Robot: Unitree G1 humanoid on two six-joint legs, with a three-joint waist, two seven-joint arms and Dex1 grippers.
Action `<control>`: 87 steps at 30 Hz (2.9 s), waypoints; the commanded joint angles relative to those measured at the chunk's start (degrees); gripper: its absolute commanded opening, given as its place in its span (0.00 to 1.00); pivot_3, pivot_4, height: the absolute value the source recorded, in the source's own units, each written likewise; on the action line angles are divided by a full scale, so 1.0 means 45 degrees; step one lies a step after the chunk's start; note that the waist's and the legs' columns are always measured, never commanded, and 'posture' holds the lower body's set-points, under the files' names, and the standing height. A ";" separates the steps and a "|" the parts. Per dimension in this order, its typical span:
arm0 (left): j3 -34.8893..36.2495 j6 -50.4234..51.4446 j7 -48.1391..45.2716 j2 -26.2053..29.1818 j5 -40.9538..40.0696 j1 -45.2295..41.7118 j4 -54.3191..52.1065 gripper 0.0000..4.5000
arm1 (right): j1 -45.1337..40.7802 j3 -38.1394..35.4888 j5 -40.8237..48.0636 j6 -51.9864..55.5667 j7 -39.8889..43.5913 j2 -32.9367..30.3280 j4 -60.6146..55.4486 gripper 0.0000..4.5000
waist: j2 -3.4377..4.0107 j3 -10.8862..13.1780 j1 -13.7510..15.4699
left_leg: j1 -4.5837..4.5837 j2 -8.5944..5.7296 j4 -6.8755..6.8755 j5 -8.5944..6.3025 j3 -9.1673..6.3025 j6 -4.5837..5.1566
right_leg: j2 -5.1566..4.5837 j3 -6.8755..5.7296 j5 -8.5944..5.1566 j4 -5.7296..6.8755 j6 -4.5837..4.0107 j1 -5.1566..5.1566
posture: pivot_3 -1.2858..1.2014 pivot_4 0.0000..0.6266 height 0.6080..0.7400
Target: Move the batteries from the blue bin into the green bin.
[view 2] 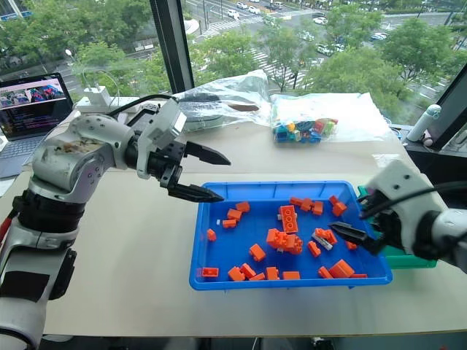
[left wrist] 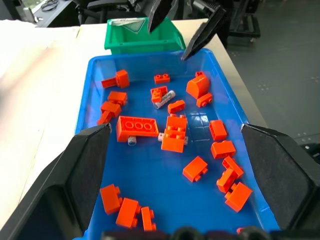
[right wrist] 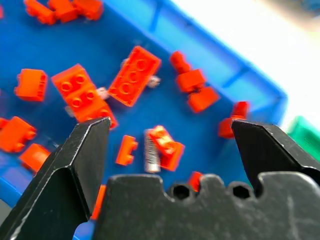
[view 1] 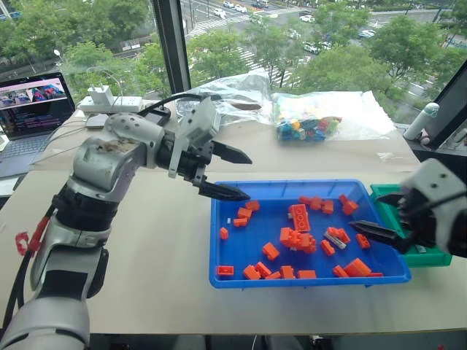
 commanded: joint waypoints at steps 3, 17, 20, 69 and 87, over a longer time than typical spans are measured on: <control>0.0449 0.0461 0.0354 0.0331 -0.0316 0.0151 -0.0874 1.00 | -0.0524 0.1588 -0.0828 -0.0849 0.1013 -0.0255 0.1216 0.99 | 0.0001 0.0000 0.0027 | -0.0084 -0.0005 0.0070 -0.0014 -0.0006 0.0024 | -0.0005 -0.0001 0.0000 0.0055 0.0001 -0.0065 | 0.52 0.24 0.94; 0.0775 0.1580 0.0924 0.0430 -0.1137 0.0190 -0.1323 1.00 | -0.1932 0.4327 -0.3915 -0.3780 0.2338 0.1005 0.4592 0.59 | 0.0003 0.0000 -0.0028 | -0.0161 0.0013 0.0125 -0.0017 0.0001 0.0031 | 0.0010 0.0006 0.0001 0.0111 0.0003 -0.0175 | 0.52 0.24 0.94; 0.0847 0.1693 0.0900 0.0531 -0.1242 0.0208 -0.1436 1.00 | -0.1913 0.4315 -0.4005 -0.3894 0.2600 0.1225 0.4677 0.53 | 0.0003 0.0001 -0.0024 | -0.0161 0.0009 0.0126 -0.0017 0.0002 0.0030 | 0.0005 0.0006 0.0001 0.0111 0.0003 -0.0175 | 0.52 0.24 0.94; 0.0635 0.1238 0.0786 0.0370 -0.1615 0.0092 -0.1329 1.00 | -0.3745 0.2082 -0.7041 -0.6104 0.0614 0.3737 0.7561 0.87 | 0.0005 0.0001 0.0007 | -0.0159 -0.0005 0.0143 -0.0011 0.0012 0.0021 | -0.0010 0.0005 0.0001 0.0225 0.0003 -0.0184 | 0.52 0.24 0.94; 0.0709 0.1094 0.0539 0.0208 -0.1641 0.0072 -0.1220 1.00 | -0.2129 0.1937 -0.3950 0.0966 0.0427 0.3931 0.3018 0.99 | 0.0010 0.0007 -0.0040 | -0.0159 0.0007 0.0151 -0.0014 0.0002 0.0025 | 0.0007 0.0007 0.0001 0.0200 0.0003 -0.0181 | 0.52 0.24 0.94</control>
